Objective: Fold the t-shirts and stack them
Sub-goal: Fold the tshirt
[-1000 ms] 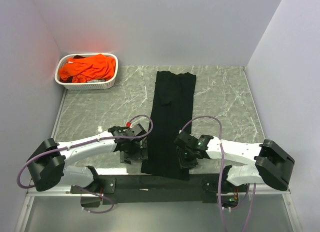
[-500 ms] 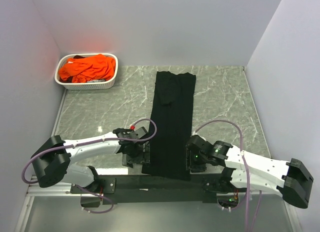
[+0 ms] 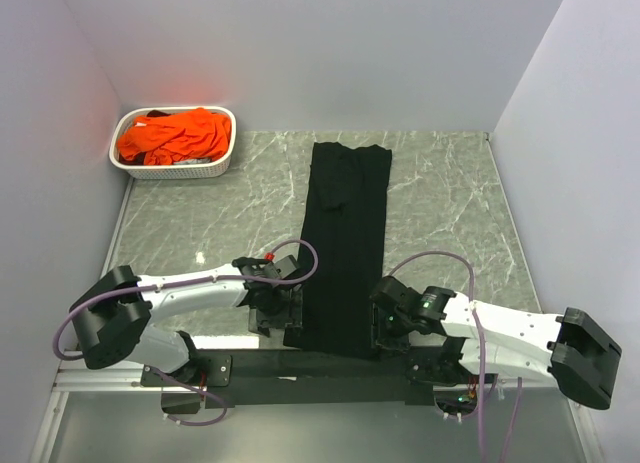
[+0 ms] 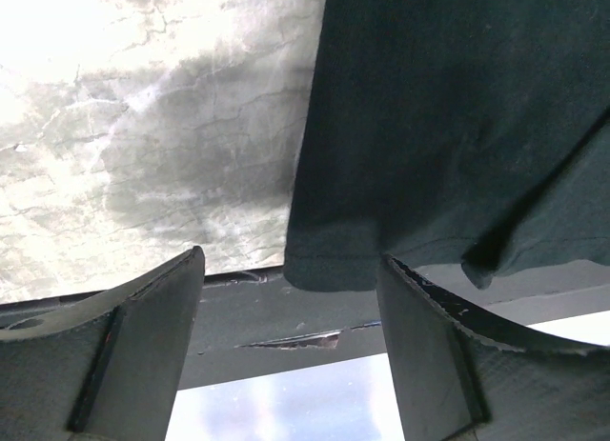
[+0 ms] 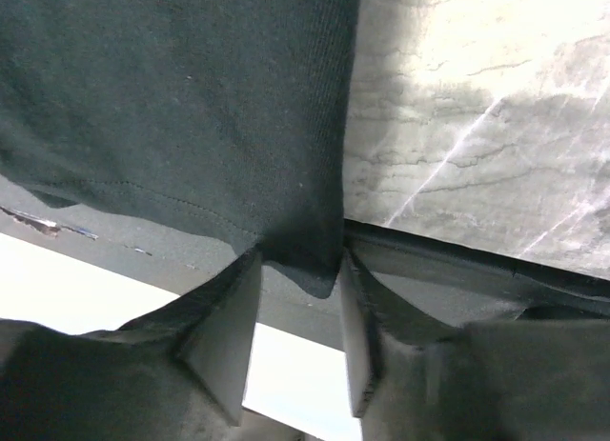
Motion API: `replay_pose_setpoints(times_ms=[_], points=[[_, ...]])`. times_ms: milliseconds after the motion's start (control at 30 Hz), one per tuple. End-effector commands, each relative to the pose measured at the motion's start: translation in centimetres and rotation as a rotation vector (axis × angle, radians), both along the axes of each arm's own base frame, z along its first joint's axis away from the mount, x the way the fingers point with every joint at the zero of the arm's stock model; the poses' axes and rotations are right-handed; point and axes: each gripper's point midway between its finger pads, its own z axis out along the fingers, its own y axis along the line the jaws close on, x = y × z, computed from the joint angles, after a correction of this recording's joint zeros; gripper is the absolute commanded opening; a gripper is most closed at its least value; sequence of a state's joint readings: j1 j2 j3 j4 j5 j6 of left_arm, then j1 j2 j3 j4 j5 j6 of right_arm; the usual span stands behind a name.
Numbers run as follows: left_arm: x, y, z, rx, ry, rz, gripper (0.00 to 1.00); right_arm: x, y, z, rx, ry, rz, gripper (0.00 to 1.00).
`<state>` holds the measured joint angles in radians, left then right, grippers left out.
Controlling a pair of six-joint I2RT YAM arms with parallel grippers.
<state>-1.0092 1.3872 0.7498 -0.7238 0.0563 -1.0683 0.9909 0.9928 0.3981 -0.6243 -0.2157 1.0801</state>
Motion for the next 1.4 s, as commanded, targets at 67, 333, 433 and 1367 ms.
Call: replay_pose_setpoints(times_ms=[67, 333, 433, 1367], points=[[0.1, -1.0, 0.2, -0.028, -0.001, 0.001, 0.77, -0.2, -0.6, -1.4, -0.033, 0.003, 0.004, 0.4], [-0.1, -1.3, -0.2, -0.03, 0.021, -0.014, 0.71, -0.2, -1.5, -1.5, -0.053, -0.014, -0.019, 0.05], [-0.2, -1.4, -0.4, -0.029, 0.031, -0.021, 0.7, -0.1, -1.4, -1.3, -0.05, -0.019, -0.022, 0.0], [-2.8, -1.1, -2.5, 0.084, 0.109, -0.071, 0.01, 0.1, -0.8, -0.4, -0.031, -0.032, 0.019, 0.0]])
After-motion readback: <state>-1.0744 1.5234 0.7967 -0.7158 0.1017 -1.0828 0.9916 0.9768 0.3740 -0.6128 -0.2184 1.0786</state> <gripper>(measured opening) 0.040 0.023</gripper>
